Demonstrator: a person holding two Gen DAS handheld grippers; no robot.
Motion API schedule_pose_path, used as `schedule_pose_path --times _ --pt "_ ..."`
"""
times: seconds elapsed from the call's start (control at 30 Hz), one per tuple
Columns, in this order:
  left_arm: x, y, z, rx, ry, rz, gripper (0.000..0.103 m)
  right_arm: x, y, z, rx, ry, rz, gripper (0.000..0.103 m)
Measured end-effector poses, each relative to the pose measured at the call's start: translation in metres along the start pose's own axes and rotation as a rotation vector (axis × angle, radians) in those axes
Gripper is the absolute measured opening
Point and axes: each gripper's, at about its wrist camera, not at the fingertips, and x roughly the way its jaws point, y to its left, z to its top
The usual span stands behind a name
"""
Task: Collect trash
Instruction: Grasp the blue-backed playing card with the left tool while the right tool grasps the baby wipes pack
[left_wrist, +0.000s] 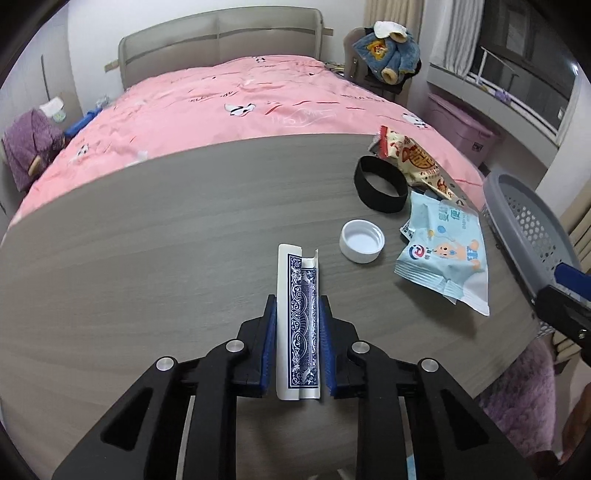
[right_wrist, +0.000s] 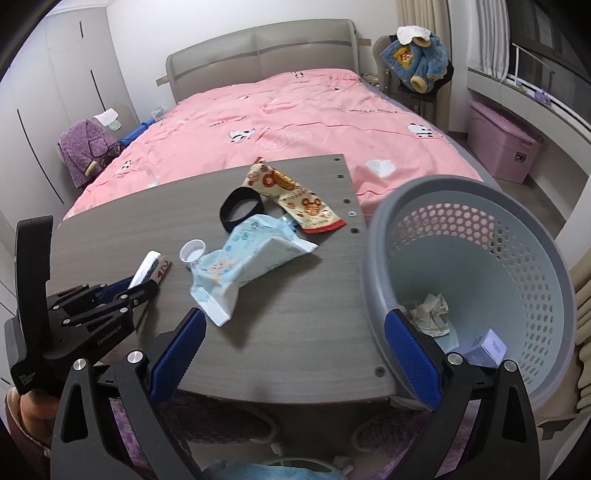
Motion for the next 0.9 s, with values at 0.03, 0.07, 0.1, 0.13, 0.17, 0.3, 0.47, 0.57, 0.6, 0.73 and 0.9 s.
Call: schedule_pose_path --times 0.03,0.07,0.1,0.13,0.17,0.3,0.47,0.57,0.6,0.73,0.9 --pt "-0.003 0.003 -0.002 -0.012 -0.006 0.005 0.021 0.000 0.004 0.002 -0.007 -0.002 0.000 0.096" --pt "-0.005 0.005 -0.003 -0.023 -0.011 0.009 0.021 0.001 0.007 0.003 -0.011 -0.004 -0.002 0.096" --pt "-0.009 0.007 -0.004 -0.033 -0.016 0.013 0.021 0.002 0.010 0.004 -0.012 -0.005 -0.004 0.096" --pt "-0.012 0.009 -0.005 -0.044 -0.023 0.017 0.021 0.004 0.013 0.007 -0.011 -0.003 -0.004 0.096" --pt "-0.017 0.011 -0.005 -0.053 -0.035 0.024 0.021 0.006 0.015 0.008 -0.008 -0.002 -0.004 0.096" --pt "-0.034 0.018 -0.003 -0.059 -0.091 0.059 0.021 0.015 0.026 0.015 0.018 0.001 -0.013 0.096" --pt "-0.047 0.026 0.002 -0.076 -0.132 0.071 0.021 0.030 0.042 0.026 0.033 -0.004 -0.074 0.096" --pt "-0.050 0.030 0.003 -0.086 -0.139 0.070 0.021 0.040 0.045 0.031 0.063 0.010 -0.093 0.096" --pt "-0.050 0.032 0.003 -0.090 -0.139 0.069 0.021 0.043 0.044 0.033 0.076 0.011 -0.101 0.096" --pt "-0.050 0.037 0.000 -0.105 -0.137 0.067 0.021 0.054 0.043 0.038 0.124 0.021 -0.133 0.096" --pt "-0.049 0.044 -0.001 -0.121 -0.135 0.064 0.021 0.068 0.044 0.039 0.150 0.041 -0.186 0.096"
